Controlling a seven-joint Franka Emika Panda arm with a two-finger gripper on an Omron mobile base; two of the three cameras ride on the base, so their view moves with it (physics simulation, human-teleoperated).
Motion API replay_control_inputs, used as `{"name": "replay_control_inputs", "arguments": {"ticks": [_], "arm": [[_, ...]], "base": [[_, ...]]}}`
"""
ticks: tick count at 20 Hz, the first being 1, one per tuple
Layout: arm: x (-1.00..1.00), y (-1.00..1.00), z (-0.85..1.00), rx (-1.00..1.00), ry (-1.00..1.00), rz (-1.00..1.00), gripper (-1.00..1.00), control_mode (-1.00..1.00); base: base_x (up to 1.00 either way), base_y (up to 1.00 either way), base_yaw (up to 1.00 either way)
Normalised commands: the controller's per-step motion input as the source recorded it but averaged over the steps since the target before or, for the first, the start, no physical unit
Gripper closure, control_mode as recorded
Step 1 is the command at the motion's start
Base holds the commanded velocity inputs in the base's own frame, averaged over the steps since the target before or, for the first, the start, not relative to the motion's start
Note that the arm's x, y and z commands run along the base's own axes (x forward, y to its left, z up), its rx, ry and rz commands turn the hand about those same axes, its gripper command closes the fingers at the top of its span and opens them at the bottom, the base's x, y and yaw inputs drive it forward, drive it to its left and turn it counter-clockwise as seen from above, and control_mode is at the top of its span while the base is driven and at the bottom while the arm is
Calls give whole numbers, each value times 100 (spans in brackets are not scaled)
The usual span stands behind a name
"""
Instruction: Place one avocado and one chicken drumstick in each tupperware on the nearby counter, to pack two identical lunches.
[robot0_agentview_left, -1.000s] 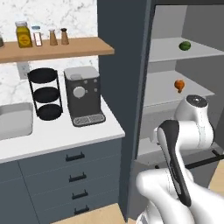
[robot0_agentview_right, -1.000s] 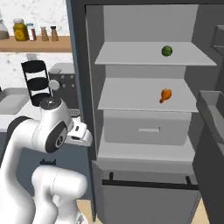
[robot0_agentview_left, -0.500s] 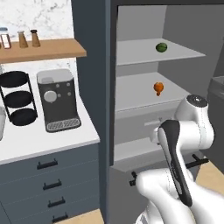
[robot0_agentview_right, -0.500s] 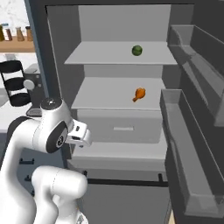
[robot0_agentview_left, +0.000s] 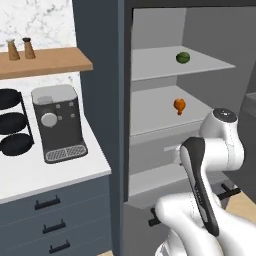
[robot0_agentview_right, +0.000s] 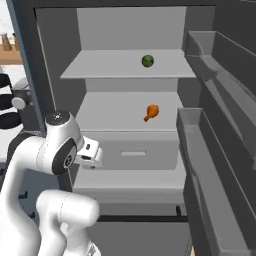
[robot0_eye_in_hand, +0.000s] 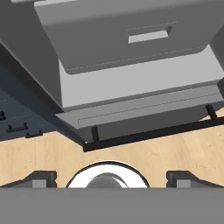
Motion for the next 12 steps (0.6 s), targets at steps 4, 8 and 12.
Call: {"name": "replay_control_inputs", "arguments": {"ticks": [4, 8, 12], "arm": [[0, 0, 0, 0, 0, 0, -100, 100], [0, 0, 0, 0, 0, 0, -100, 100], [0, 0, 0, 0, 0, 0, -100, 100]], "base": [[52, -19, -2], [21, -39, 0], [21, -50, 0]]}}
